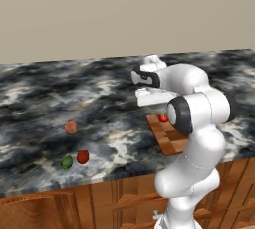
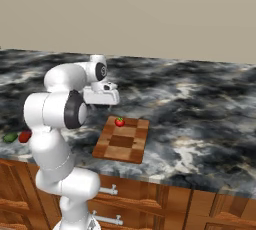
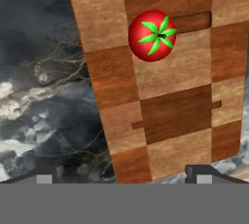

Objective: Place the avocado, onion, tomato, and bell pepper on the cutting board.

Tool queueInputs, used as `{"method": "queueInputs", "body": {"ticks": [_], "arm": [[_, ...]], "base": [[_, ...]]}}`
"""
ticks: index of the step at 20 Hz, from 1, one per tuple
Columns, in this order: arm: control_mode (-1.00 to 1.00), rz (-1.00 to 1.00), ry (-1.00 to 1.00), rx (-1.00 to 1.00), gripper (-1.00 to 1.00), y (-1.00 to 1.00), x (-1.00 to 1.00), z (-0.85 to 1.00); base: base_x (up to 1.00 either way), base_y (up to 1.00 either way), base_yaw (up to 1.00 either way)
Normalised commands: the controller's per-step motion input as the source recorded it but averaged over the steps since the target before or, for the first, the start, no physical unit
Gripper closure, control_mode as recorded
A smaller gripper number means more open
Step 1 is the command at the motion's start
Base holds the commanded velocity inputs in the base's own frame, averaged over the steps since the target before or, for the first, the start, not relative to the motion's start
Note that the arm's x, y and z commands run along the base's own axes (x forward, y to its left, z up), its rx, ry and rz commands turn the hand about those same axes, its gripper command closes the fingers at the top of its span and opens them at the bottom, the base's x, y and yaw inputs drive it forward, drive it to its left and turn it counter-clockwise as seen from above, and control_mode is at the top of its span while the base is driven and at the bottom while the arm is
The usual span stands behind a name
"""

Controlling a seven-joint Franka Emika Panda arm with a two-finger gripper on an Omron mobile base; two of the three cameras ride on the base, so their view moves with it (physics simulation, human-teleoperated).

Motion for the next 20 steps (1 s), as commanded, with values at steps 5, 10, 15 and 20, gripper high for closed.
{"method": "queueInputs", "body": {"ticks": [5,10,15,20], "arm": [[-1.00,0.14,-0.03,0.00,-1.00,0.43,-0.53,0.00],[-1.00,0.17,-0.03,0.00,-1.00,0.51,-0.45,0.00],[-1.00,0.17,-0.05,0.00,-1.00,0.72,-0.07,0.00],[-1.00,0.15,-0.01,0.00,-1.00,0.76,0.00,0.03]], "base": [[0.00,0.00,0.00],[0.00,0.00,0.00],[0.00,0.00,0.00],[0.00,0.00,0.00]]}}
